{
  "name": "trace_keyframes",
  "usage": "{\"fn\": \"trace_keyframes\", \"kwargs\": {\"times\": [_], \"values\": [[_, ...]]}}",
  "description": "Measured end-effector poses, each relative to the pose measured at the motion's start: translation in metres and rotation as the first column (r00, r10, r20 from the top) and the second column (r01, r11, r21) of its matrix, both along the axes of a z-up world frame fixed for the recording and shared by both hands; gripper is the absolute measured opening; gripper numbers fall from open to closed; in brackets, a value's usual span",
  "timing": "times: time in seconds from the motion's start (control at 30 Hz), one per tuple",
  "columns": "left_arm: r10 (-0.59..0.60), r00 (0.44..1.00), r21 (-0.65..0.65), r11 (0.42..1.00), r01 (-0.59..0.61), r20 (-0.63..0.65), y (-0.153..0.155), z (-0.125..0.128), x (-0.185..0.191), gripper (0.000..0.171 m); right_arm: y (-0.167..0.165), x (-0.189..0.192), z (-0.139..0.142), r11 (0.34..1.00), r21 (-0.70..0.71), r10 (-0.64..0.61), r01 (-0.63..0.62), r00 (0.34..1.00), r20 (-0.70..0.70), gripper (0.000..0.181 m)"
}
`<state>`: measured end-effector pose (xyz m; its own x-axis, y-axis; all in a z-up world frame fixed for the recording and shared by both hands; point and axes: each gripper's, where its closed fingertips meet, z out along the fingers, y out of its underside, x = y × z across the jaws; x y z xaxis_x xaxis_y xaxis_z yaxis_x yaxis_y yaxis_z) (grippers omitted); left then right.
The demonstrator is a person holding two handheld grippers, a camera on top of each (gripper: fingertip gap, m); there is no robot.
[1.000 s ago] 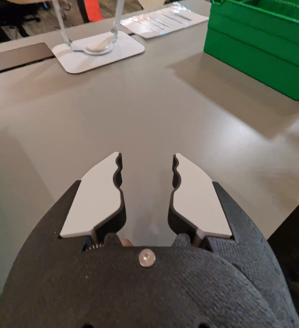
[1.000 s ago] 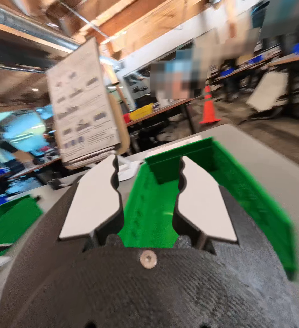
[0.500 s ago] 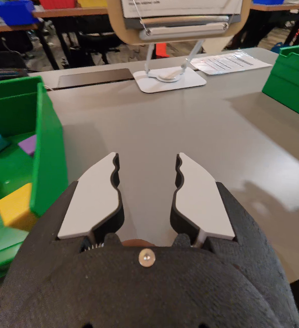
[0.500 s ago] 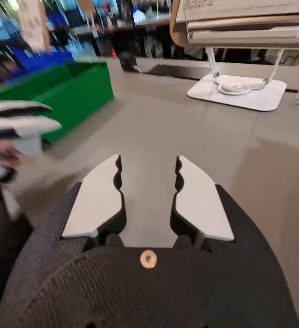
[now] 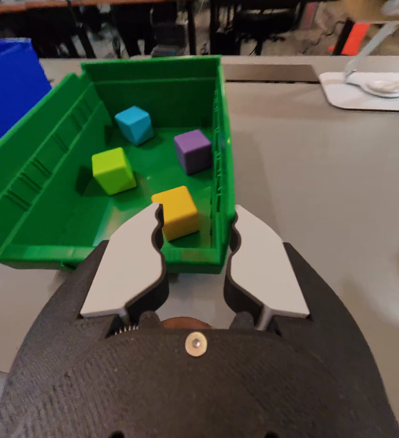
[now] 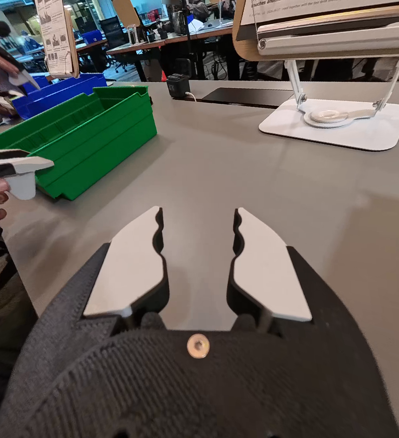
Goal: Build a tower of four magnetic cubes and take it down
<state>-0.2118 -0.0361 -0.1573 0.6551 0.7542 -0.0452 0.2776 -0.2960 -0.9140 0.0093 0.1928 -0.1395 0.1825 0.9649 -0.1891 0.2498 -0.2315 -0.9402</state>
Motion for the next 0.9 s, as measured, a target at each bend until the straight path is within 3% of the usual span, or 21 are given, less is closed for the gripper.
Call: {"fn": "trace_keyframes", "kwargs": {"times": [0.1, 0.3, 0.47, 0.6, 0.73, 0.83, 0.9], "values": [[-0.014, 0.997, 0.049, 0.999, 0.010, 0.081, -0.002, -0.004, -0.002, 0.055, 0.001, 0.000, -0.003, 0.999, -0.031, 0.011, -0.011, 1.000, 0.004, 0.058], [-0.003, 0.999, 0.019, 1.000, 0.002, 0.053, -0.011, -0.002, -0.009, 0.043, 0.000, 0.000, -0.006, 0.998, -0.055, 0.016, -0.015, 1.000, 0.010, 0.058], [-0.023, 0.995, 0.066, 0.998, 0.016, 0.092, -0.011, -0.001, -0.008, 0.047, -0.003, -0.002, -0.008, 0.998, -0.052, 0.030, -0.029, 0.999, 0.019, 0.058], [-0.064, 0.997, 0.128, 0.990, 0.058, 0.041, -0.016, 0.021, -0.008, 0.054, -0.004, -0.003, -0.009, 0.998, -0.056, 0.037, -0.035, 0.999, 0.026, 0.058], [-0.020, 0.999, 0.195, 0.980, 0.029, -0.048, -0.047, 0.053, -0.028, 0.052, -0.003, -0.003, -0.012, 0.997, -0.063, 0.038, -0.036, 0.999, 0.034, 0.058], [-0.029, 0.998, 0.245, 0.969, 0.017, 0.047, -0.059, 0.061, -0.049, 0.057, -0.005, -0.003, -0.016, 0.996, -0.072, 0.047, -0.044, 0.998, 0.048, 0.059], [-0.144, 0.975, 0.254, 0.962, 0.099, 0.167, -0.045, 0.060, -0.050, 0.075, -0.006, -0.003, -0.018, 0.996, -0.079, 0.050, -0.046, 0.997, 0.058, 0.062]]}}
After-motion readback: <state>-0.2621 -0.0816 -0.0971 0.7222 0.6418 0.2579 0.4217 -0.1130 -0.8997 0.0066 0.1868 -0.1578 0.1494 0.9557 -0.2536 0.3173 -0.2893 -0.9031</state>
